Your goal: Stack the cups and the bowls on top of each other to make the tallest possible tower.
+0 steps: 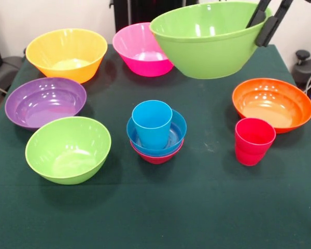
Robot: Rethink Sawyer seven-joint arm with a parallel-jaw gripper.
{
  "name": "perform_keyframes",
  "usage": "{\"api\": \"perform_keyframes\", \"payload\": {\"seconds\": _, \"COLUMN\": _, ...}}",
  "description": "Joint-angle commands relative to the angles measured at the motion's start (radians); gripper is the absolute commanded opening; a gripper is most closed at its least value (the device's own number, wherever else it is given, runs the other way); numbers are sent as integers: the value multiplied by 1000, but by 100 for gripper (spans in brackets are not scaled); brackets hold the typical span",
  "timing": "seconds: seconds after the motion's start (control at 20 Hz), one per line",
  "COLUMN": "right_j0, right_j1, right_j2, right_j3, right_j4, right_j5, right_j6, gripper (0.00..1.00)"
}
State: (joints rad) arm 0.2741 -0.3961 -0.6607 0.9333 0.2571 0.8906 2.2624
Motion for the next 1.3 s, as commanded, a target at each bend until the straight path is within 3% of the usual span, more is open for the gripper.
{"api": "perform_keyframes", "payload": {"seconds": 0.05, "right_j0": -54, "right_j1": -22, "right_j2": 178, "right_j3": 42, "right_j4": -108, "right_j5": -44, "right_j6": -217, "gripper": 0}}
{"api": "perform_keyframes", "payload": {"seconds": 0.75, "right_j0": -117, "right_j1": -23, "right_j2": 272, "right_j3": -2, "right_j4": -191, "right_j5": -35, "right_j6": -267, "gripper": 0}}
{"api": "perform_keyframes", "payload": {"seconds": 1.3, "right_j0": -159, "right_j1": 48, "right_j2": 251, "right_j3": -148, "right_j4": -246, "right_j5": 126, "right_j6": -229, "gripper": 0}}
